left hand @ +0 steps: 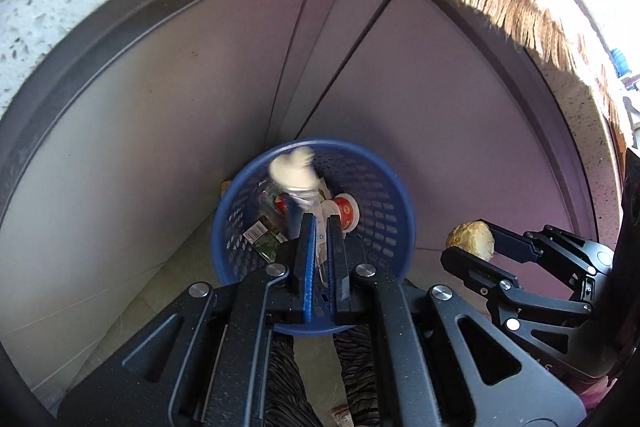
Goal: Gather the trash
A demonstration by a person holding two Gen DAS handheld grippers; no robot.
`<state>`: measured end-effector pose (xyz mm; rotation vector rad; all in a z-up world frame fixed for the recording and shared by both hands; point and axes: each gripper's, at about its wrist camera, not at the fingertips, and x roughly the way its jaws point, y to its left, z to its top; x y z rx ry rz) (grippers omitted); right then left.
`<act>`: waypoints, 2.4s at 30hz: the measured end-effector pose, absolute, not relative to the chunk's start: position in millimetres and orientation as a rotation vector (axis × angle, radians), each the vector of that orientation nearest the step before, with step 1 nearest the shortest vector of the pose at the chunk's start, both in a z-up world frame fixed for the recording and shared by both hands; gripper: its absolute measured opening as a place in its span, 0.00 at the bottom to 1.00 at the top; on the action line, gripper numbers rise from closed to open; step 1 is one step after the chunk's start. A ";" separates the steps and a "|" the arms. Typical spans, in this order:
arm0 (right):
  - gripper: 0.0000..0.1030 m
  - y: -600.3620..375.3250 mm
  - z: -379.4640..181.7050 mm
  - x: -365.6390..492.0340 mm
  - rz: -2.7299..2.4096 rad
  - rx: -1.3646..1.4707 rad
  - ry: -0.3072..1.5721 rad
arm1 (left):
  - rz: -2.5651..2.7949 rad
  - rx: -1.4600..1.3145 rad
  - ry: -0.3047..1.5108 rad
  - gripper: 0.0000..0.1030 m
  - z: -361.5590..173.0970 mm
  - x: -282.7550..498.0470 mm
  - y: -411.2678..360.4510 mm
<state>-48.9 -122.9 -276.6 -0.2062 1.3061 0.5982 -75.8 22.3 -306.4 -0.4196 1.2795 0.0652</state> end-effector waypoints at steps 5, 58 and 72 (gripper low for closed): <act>0.35 -124.4 -280.6 -45.9 0.592 -0.205 1.321 | 0.074 -0.417 1.282 0.01 -309.8 -72.2 21.0; 0.41 -185.6 -62.9 -2.1 0.663 0.061 0.946 | 0.041 -0.284 0.857 0.61 -48.6 -43.3 7.8; 0.65 -233.9 -11.9 34.0 0.629 0.090 0.784 | 0.054 -0.240 0.738 0.85 3.1 3.2 -28.0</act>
